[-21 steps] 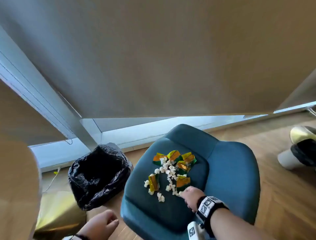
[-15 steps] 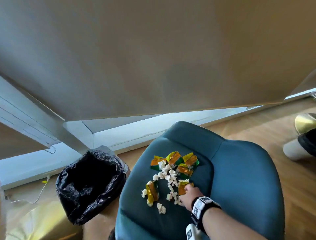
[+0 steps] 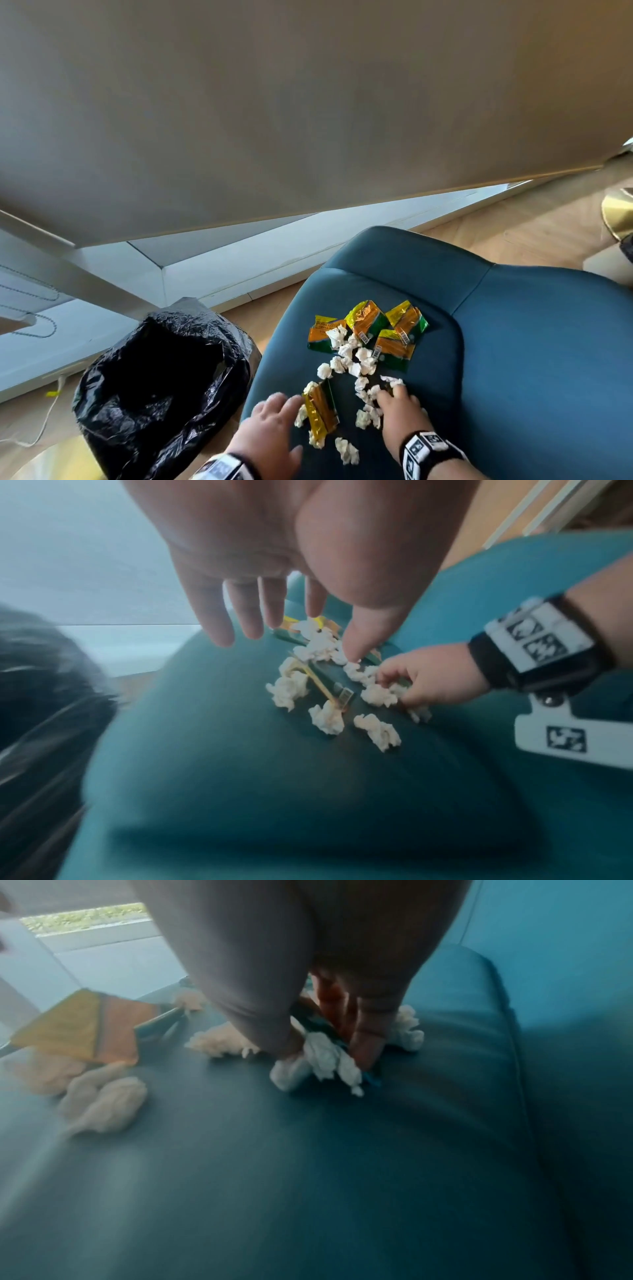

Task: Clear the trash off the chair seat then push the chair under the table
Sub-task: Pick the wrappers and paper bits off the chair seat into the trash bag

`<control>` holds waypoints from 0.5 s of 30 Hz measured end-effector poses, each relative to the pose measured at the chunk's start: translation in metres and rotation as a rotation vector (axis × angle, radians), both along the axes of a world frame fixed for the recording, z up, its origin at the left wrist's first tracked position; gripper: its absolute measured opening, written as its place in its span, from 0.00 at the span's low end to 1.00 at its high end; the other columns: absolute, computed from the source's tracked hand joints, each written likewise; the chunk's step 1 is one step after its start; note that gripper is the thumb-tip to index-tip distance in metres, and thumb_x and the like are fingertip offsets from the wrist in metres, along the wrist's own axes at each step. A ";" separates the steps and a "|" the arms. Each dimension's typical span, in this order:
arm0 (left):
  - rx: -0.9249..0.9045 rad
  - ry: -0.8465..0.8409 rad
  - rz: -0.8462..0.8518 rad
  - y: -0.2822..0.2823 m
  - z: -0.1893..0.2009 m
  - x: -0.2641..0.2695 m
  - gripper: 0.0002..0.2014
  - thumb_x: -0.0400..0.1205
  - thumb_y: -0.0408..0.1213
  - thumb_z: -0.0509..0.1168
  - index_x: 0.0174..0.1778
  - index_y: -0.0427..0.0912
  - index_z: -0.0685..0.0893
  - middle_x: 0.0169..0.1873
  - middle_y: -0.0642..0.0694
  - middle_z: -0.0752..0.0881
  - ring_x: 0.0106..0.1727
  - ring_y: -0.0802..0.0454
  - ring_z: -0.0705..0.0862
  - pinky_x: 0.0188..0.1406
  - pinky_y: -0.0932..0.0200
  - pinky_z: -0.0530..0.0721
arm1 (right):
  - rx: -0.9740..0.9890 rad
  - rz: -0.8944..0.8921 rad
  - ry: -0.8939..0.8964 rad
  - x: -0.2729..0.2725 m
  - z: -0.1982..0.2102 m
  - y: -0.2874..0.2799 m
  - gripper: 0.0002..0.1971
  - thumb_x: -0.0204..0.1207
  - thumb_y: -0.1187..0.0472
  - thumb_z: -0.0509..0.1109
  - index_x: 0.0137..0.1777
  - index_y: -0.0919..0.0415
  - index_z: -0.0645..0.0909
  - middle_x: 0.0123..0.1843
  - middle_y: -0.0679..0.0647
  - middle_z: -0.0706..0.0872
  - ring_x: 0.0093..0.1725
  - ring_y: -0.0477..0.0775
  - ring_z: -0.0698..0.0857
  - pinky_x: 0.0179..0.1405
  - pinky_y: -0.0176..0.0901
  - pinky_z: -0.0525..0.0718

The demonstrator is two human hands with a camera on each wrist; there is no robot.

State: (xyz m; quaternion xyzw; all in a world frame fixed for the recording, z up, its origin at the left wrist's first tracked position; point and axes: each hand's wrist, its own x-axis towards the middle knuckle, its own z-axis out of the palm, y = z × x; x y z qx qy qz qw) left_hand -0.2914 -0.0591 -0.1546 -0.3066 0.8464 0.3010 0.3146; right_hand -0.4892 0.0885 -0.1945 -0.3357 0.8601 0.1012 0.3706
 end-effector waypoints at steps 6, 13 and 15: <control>-0.010 -0.060 -0.213 0.005 -0.048 -0.037 0.35 0.77 0.48 0.66 0.79 0.63 0.58 0.85 0.44 0.51 0.80 0.37 0.61 0.74 0.37 0.71 | -0.133 -0.158 -0.094 -0.023 0.005 0.001 0.15 0.65 0.72 0.54 0.43 0.54 0.76 0.51 0.54 0.76 0.48 0.57 0.80 0.53 0.49 0.82; 0.061 0.098 0.013 -0.010 -0.054 -0.026 0.13 0.76 0.34 0.64 0.55 0.44 0.72 0.58 0.38 0.72 0.58 0.31 0.78 0.56 0.37 0.83 | -0.233 -0.220 -0.026 -0.020 0.052 -0.020 0.11 0.67 0.68 0.65 0.35 0.48 0.77 0.45 0.52 0.76 0.39 0.51 0.79 0.43 0.47 0.78; 0.084 0.190 0.183 -0.016 -0.051 -0.018 0.09 0.76 0.34 0.61 0.50 0.46 0.73 0.54 0.40 0.73 0.54 0.32 0.81 0.53 0.41 0.83 | -0.264 -0.254 0.007 -0.016 0.074 -0.033 0.10 0.67 0.68 0.68 0.35 0.49 0.79 0.45 0.53 0.78 0.39 0.53 0.79 0.39 0.48 0.75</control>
